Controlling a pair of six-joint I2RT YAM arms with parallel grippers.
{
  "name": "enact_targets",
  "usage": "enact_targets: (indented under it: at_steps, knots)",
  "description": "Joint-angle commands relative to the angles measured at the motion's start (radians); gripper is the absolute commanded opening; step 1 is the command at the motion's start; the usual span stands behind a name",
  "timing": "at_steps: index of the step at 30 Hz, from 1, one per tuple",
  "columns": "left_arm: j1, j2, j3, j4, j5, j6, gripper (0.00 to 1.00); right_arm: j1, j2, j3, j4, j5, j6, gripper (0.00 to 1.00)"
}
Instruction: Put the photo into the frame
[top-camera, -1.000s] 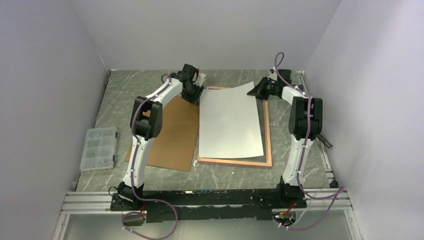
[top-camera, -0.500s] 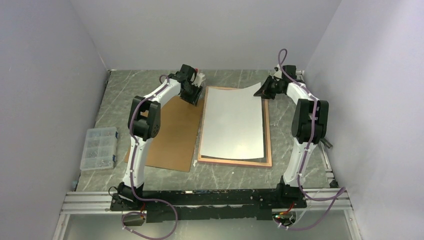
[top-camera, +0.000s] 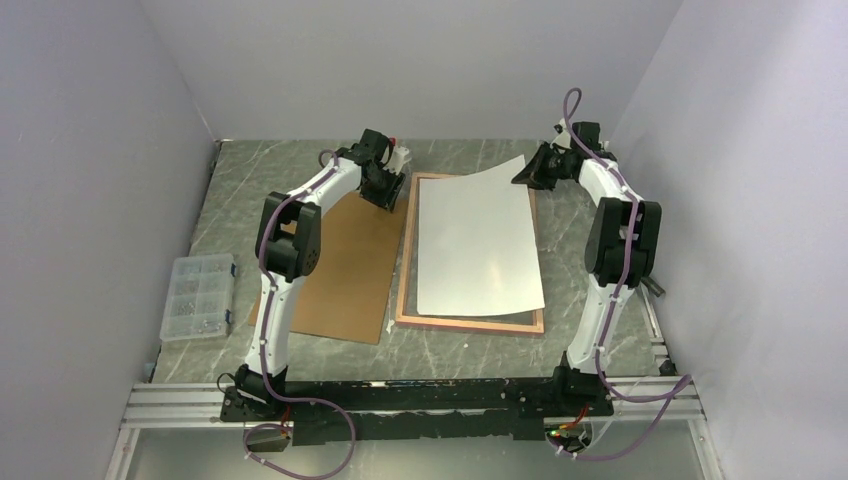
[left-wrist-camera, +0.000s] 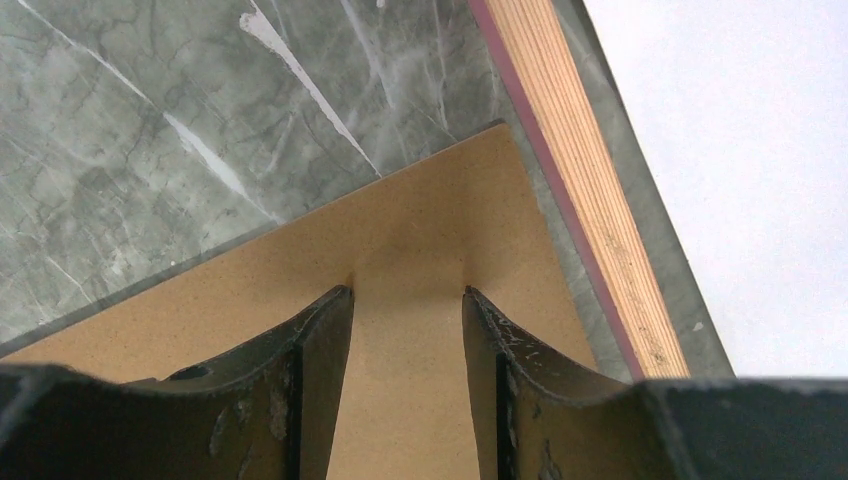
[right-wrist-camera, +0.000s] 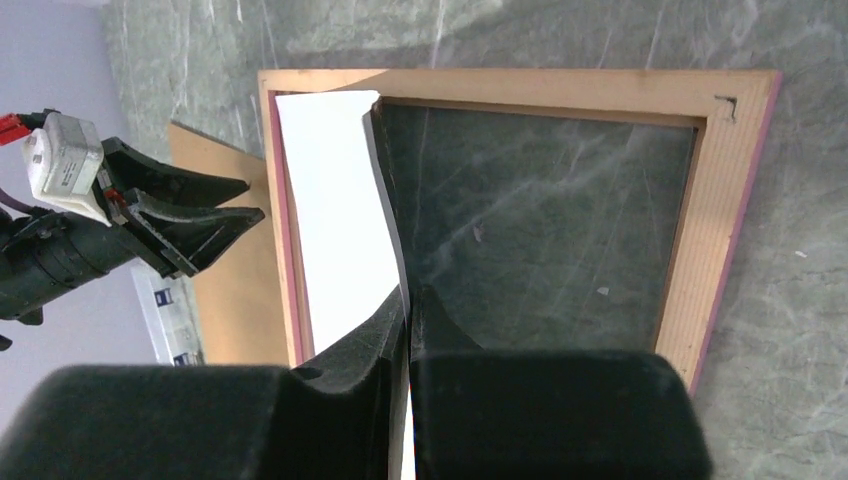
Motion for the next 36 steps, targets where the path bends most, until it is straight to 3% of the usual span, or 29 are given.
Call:
enact_targets:
  at_steps: [1, 26, 31, 36]
  knots:
    - [0.005, -0.026, -0.032, -0.067, 0.012, 0.005, 0.51, 0.001, -0.008, -0.05, 0.078, -0.023, 0.059, 0.08]
    - [0.005, -0.063, -0.057, -0.068, 0.013, 0.005, 0.52, 0.039, -0.111, -0.218, 0.23, 0.117, 0.15, 0.15]
    - [0.008, -0.081, -0.056, -0.079, 0.008, 0.005, 0.59, 0.039, -0.115, -0.193, 0.197, 0.14, 0.124, 0.41]
    - [0.031, -0.112, -0.032, -0.119, 0.033, -0.006, 0.75, 0.042, -0.12, -0.143, 0.101, 0.244, 0.088, 0.71]
